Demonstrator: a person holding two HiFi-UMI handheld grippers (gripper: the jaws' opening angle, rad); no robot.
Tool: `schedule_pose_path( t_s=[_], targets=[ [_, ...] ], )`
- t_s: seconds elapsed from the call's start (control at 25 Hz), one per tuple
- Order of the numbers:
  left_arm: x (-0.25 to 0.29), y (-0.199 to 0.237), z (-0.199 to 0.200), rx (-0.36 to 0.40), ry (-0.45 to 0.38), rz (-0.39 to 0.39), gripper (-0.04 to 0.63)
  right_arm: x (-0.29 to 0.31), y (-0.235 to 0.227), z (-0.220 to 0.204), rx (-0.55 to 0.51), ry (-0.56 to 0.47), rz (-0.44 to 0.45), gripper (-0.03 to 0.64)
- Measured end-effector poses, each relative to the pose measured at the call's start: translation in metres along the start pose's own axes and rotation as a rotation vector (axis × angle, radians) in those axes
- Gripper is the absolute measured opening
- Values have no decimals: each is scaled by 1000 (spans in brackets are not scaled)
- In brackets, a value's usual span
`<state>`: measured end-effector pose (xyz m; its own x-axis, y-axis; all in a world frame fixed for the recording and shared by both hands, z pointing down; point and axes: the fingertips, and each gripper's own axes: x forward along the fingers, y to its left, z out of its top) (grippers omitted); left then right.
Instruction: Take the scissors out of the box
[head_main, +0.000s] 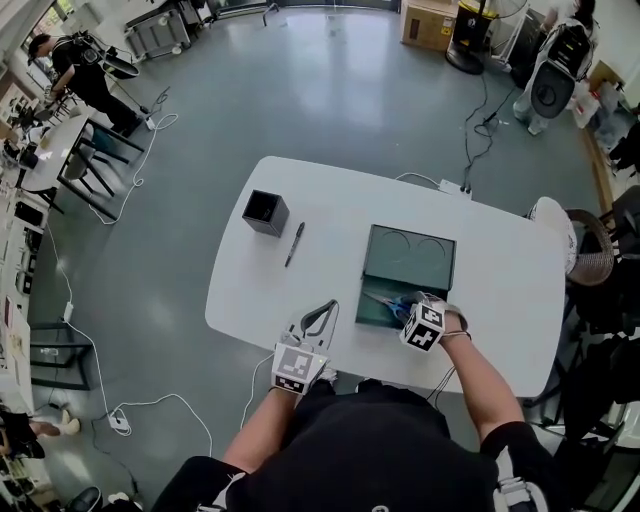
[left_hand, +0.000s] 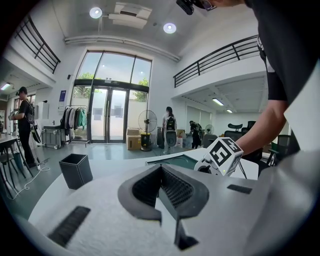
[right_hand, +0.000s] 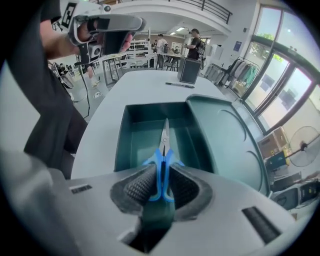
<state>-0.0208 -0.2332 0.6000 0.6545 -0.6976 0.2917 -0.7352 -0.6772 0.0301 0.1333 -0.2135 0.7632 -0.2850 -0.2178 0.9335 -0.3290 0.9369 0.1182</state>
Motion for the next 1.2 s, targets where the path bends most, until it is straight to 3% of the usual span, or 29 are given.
schedule_pose_path(
  t_s=[0.2,0.56,0.88,1.2],
  targets=[
    [1,-5,3,10,-2,-28,9,-31,-6,10,16,-65,-104,89],
    [0,-8,12,31,-18,-58,9,-112,-33,47,123,-318,-428,91],
    [5,-13,27,52,-46,-87,9,-182,-46,76,278,-552,-639,91],
    [6,-11,55,63,-99,-78,9,-242,-53,77,467,-793,-795,91]
  ],
)
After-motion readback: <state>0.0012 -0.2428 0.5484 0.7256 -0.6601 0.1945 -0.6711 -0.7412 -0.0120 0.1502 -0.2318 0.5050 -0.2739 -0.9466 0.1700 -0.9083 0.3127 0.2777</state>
